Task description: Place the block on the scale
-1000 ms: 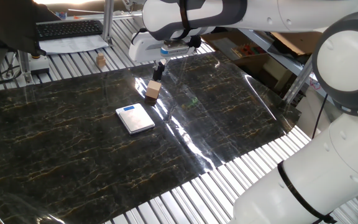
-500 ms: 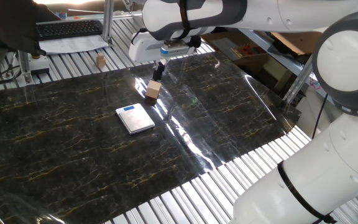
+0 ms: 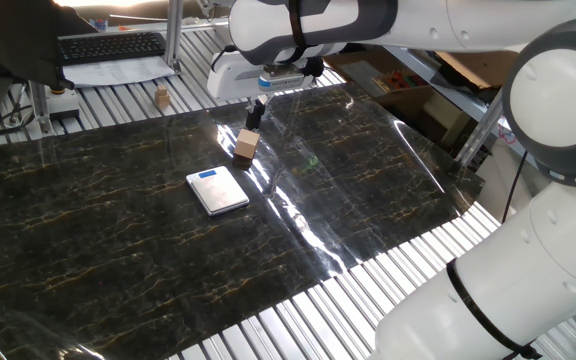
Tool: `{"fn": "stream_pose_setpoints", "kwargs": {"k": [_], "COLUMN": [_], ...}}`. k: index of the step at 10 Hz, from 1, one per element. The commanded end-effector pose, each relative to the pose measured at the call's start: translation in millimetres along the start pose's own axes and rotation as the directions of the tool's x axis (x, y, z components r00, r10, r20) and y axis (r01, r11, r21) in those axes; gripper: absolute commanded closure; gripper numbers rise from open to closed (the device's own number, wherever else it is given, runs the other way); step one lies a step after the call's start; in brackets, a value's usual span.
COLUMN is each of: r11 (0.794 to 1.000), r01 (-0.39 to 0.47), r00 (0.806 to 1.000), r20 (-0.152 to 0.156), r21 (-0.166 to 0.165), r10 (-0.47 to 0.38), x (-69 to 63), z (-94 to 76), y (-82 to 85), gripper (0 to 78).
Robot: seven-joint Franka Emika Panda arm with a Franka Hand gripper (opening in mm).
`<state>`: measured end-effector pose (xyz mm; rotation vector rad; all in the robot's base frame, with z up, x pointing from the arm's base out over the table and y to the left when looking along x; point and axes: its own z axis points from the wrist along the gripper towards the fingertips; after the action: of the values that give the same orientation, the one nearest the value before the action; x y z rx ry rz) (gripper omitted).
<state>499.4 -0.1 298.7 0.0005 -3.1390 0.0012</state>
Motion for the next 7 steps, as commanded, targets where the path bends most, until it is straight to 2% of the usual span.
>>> {"fn": "stream_pose_setpoints", "kwargs": {"k": [1, 2, 3, 4, 7], "r11": [1.0, 0.996, 1.0, 1.0, 1.0], "r01": [-0.001, -0.053, -0.026, -0.022, -0.025], "r00": [1.0, 0.997, 0.999, 0.999, 0.999], "r20": [0.0, -0.055, -0.047, -0.045, -0.046], "r21": [-0.001, -0.075, -0.012, 0.001, -0.001], "r10": [0.001, 0.049, 0.026, 0.022, 0.024], "x": [0.0, 0.0, 0.0, 0.0, 0.0], "z": [0.0, 0.0, 0.0, 0.0, 0.0], "y": [0.0, 0.0, 0.0, 0.0, 0.0], "gripper": [77.6, 77.6, 77.6, 77.6, 77.6]}}
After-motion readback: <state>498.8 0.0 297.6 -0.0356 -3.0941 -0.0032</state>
